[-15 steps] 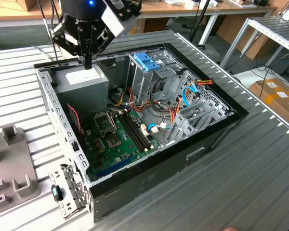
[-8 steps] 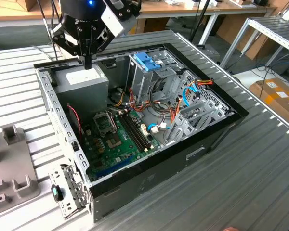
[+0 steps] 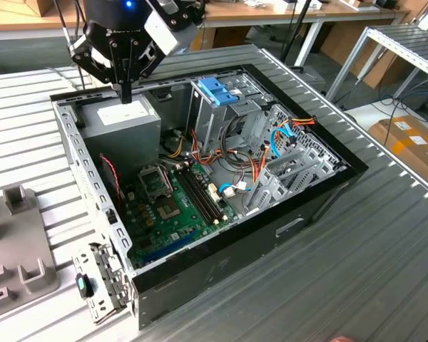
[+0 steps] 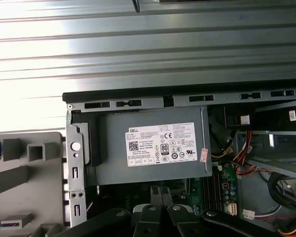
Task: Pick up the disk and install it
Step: 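Reach for the disk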
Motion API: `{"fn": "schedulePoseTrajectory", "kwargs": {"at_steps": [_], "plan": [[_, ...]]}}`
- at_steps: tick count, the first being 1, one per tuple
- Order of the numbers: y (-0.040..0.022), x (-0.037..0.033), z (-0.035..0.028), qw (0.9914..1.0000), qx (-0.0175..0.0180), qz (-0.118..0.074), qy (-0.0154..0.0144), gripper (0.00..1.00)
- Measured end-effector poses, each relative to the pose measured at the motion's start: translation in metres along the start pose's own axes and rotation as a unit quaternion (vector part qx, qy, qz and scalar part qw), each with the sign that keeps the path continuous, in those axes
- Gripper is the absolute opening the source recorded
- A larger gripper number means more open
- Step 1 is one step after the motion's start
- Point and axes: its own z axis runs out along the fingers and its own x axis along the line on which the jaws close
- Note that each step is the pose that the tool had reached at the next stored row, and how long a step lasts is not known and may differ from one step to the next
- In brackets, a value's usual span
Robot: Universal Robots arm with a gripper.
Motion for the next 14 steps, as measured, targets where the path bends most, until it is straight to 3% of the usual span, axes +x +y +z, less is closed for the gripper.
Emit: {"fn": "schedulePoseTrajectory", "kwargs": {"at_steps": [8,14], "plan": [[-0.0005,0.0061,-0.0001,1.00000,0.0014,0.000,-0.0001,0.11],[-0.0005,0.0065,-0.0001,1.00000,0.0015,0.000,-0.0001,0.11]]}}
